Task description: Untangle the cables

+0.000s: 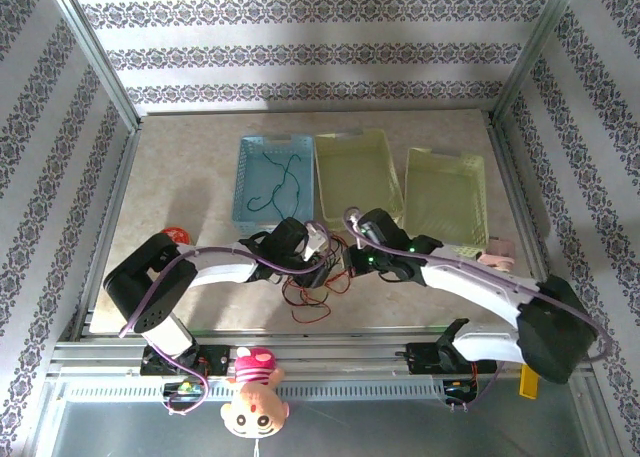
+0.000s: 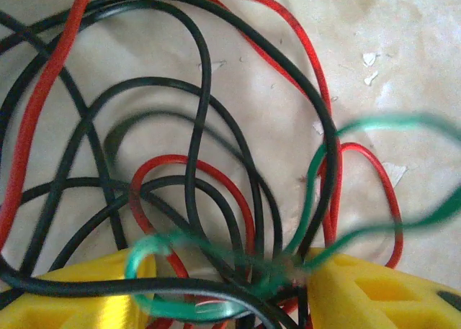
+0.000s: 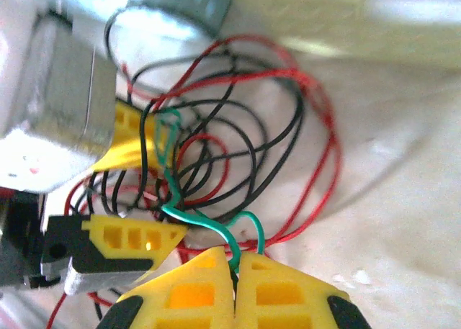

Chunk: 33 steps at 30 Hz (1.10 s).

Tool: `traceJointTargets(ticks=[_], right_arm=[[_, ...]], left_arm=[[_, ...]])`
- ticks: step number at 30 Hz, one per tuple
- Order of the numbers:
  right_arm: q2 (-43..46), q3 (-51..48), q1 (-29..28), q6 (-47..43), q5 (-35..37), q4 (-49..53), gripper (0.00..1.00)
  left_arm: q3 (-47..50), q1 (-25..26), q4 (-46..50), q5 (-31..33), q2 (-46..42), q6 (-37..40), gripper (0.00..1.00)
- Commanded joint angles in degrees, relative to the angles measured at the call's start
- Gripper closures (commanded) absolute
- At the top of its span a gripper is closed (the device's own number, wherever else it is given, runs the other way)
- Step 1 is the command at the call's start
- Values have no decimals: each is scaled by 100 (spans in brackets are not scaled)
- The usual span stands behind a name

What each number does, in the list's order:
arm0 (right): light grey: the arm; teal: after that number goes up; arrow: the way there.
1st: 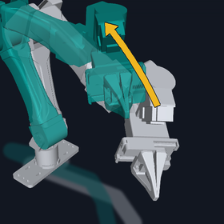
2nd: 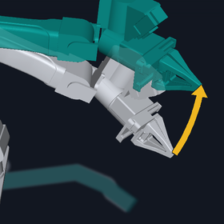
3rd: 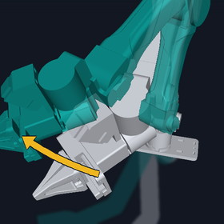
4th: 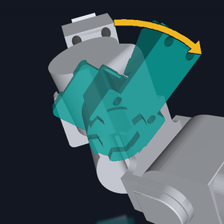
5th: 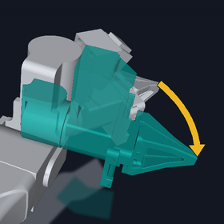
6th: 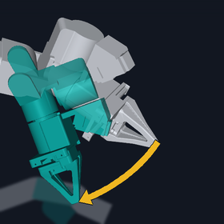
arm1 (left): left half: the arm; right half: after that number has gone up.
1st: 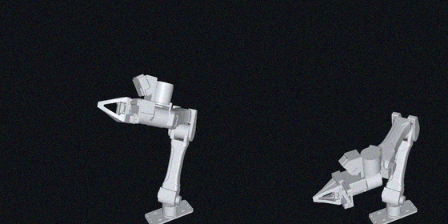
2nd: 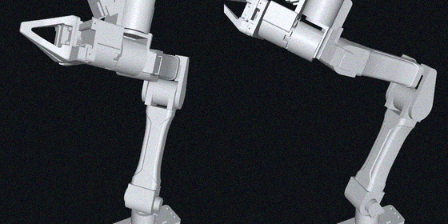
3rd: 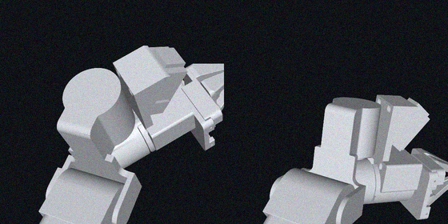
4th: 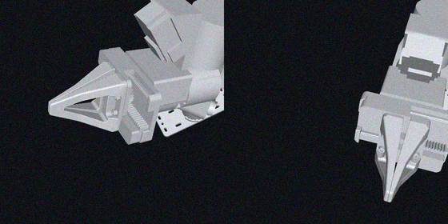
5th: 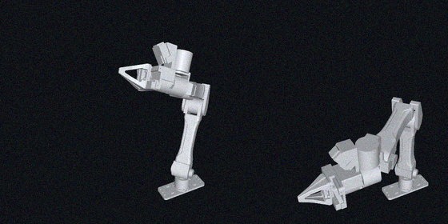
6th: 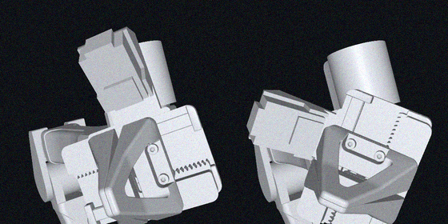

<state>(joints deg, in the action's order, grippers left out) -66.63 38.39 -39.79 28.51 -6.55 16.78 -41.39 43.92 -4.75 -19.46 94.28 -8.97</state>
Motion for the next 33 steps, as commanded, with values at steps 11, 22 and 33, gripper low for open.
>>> traceJointTargets(ticks=[11, 22, 33], right_arm=[[1510, -627, 1204, 864, 781, -63, 100], [1549, -688, 1544, 597, -1173, -373, 100], [587, -318, 1544, 690, -3353, -1103, 100]], left_arm=[[175, 73, 383, 122, 492, -245, 85], [-44, 66, 529, -150, -1017, -299, 57], [-278, -501, 221, -470, -2424, -694, 54]])
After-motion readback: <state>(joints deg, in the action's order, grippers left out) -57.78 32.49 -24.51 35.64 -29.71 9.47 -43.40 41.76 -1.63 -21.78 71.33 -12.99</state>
